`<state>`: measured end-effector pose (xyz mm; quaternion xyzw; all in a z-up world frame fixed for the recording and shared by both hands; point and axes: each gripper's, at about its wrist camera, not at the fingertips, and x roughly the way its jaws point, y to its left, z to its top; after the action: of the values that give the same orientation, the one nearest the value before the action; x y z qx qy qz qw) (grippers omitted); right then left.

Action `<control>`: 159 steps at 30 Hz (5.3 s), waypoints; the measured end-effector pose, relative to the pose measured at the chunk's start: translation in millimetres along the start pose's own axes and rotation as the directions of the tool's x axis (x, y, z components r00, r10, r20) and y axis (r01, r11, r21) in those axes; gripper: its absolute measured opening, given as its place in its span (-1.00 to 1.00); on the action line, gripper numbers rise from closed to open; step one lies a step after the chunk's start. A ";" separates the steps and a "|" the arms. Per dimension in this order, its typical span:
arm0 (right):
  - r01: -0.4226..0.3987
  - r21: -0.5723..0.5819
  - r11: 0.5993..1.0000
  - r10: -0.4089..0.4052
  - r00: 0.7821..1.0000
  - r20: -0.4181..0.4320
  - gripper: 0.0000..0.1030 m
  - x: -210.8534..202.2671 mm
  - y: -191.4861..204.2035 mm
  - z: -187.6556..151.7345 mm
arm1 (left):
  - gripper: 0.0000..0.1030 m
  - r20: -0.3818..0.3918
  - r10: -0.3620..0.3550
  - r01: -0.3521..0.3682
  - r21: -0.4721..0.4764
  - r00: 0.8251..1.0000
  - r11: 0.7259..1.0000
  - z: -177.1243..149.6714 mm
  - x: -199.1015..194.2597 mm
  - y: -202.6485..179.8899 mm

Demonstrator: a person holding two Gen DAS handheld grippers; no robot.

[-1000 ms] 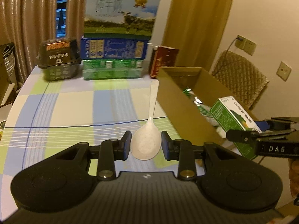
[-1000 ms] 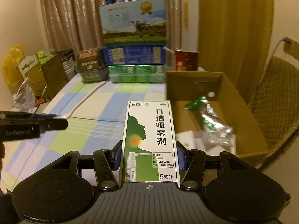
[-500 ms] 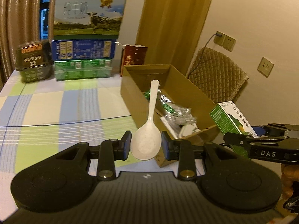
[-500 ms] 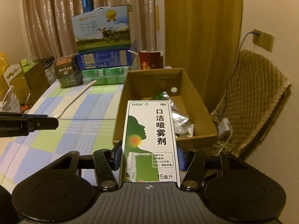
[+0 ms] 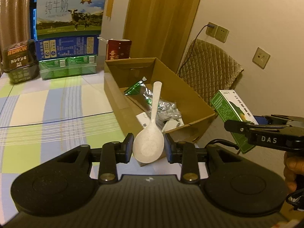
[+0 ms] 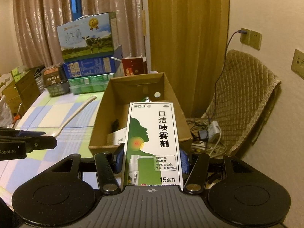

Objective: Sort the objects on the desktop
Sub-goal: 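Lower the spoon and spray box into the cardboard box and open both tools, then withdraw both tools from the cardboard box back over the table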

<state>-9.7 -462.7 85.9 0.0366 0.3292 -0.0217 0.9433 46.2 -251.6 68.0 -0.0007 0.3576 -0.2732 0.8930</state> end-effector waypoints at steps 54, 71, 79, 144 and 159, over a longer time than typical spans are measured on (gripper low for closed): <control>-0.024 -0.103 0.994 0.019 0.999 -0.049 0.02 101.7 -15.6 67.6 | -0.45 -0.013 0.037 -0.038 -0.106 0.999 0.994 59.8 100.7 -5.1; -0.020 -0.110 0.994 0.012 0.997 -0.076 0.02 125.8 -17.6 78.4 | -0.45 -0.027 0.045 -0.048 -0.127 0.999 0.991 68.7 124.1 3.9; -0.016 -0.116 0.993 0.006 0.997 -0.079 0.02 131.2 -18.4 81.6 | -0.59 -0.035 0.038 -0.043 -0.134 0.999 0.990 72.2 132.0 4.6; 0.022 -0.048 0.999 -0.025 0.997 -0.069 0.97 -8.3 14.3 21.0 | 0.98 0.026 0.186 -0.182 -0.112 0.982 0.977 8.1 -8.3 -9.0; -0.002 -0.001 1.000 0.002 0.998 -0.059 0.97 -68.9 31.5 -29.4 | 0.98 0.108 0.218 -0.205 -0.120 0.970 0.971 -32.1 -76.0 -26.2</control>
<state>-79.8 -427.8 107.6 0.0369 0.3569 -0.0194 0.9332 -32.3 -230.5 97.7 -0.0272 0.3154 -0.1563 0.9356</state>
